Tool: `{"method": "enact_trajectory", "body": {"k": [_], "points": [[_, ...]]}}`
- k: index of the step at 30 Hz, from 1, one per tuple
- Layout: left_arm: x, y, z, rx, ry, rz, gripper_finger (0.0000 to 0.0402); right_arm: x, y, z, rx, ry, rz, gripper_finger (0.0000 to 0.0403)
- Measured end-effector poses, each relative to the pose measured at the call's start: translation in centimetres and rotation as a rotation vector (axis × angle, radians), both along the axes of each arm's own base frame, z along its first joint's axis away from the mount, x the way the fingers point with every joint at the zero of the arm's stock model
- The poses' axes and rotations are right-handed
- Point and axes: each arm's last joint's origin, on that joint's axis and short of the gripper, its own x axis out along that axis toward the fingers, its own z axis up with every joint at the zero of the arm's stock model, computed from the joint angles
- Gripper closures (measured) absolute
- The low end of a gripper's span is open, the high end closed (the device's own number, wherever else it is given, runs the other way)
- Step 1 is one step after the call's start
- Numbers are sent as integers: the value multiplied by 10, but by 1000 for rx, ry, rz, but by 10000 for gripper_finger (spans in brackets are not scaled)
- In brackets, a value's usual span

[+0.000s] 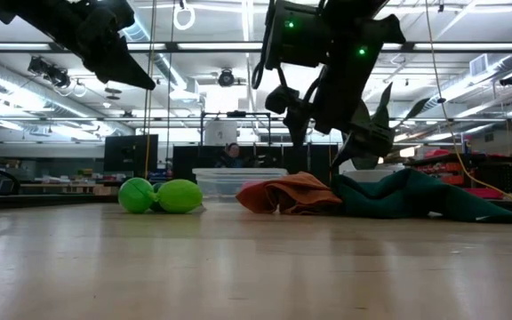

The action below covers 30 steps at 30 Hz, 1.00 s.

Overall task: Pick and placing Produce into tupperware
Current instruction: Put the violet eggplant into the transparent container

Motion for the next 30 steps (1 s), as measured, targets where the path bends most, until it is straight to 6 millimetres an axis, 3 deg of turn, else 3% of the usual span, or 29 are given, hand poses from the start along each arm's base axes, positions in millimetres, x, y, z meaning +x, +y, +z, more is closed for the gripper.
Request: {"method": "enact_trajectory", "body": {"k": [15, 30], "points": [[0, 0, 0, -1, 0, 0, 361, -5, -27, -1, 61, 11, -110, 168], [0, 0, 0, 0, -2, 0, 371, -6, -38, -3, 182, -3, -153, 172]]}}
